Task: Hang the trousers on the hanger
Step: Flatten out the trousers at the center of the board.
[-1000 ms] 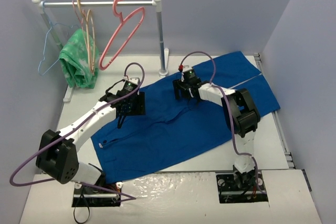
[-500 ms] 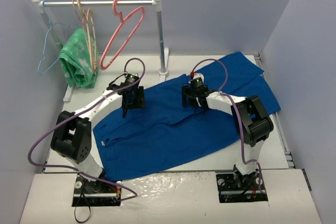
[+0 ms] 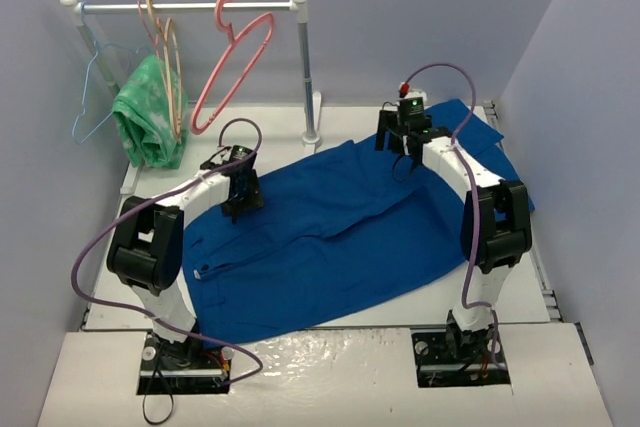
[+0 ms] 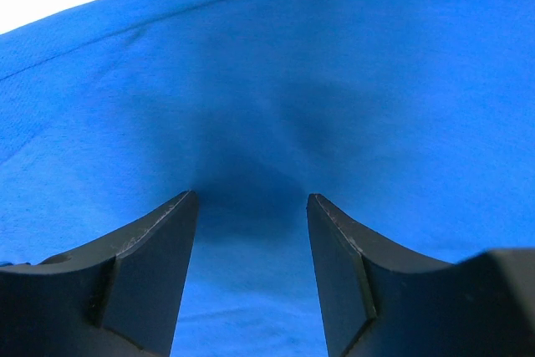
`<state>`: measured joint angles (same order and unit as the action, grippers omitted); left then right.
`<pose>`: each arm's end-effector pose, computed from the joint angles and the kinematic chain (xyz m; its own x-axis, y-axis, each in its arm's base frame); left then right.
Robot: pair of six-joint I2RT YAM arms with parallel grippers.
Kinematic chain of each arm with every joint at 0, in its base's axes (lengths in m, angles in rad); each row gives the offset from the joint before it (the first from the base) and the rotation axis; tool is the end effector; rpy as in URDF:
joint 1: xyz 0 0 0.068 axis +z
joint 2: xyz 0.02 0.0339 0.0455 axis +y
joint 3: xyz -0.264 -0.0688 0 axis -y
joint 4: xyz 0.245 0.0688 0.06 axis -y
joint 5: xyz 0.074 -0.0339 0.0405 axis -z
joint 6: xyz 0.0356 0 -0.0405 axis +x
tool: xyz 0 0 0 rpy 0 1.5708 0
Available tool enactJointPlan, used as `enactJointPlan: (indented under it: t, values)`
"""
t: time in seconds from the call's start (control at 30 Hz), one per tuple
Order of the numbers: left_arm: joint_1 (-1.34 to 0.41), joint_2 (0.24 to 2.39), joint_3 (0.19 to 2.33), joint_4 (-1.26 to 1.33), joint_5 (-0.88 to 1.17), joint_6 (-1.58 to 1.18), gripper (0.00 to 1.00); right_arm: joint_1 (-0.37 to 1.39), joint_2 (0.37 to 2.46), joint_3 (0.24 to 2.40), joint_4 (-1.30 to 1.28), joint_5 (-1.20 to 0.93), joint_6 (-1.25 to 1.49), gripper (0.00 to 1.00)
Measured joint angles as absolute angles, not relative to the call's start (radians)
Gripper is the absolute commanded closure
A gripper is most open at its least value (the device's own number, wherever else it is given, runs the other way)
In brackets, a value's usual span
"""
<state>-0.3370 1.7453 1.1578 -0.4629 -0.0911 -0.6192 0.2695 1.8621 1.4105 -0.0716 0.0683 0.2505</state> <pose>0.3384 -0.1151 0.1927 -0.8331 -0.3205 -0.4507 -0.2418 0.9440 -0.2243 0.4222 0.1141 0.2587 -0.5183 0.1134 -0.8476 -0.0827 0.9799 0.1817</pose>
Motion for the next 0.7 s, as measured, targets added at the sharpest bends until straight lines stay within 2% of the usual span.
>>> enactJointPlan:
  t: [0.17,0.37,0.7]
  values:
    - [-0.297,1.778,1.131,-0.456,-0.101,-0.643,0.48,0.168,1.97,1.502,-0.04,0.083,0.233,0.24]
    - [-0.27,1.796,1.145,-0.452,-0.102,-0.658,0.48,0.138,2.155,1.51,-0.025,0.082,0.225,0.24]
    - [-0.188,1.956,1.365,-0.53,-0.106,-0.656,0.48,0.092,2.261,1.651,0.034,0.038,0.24,0.24]
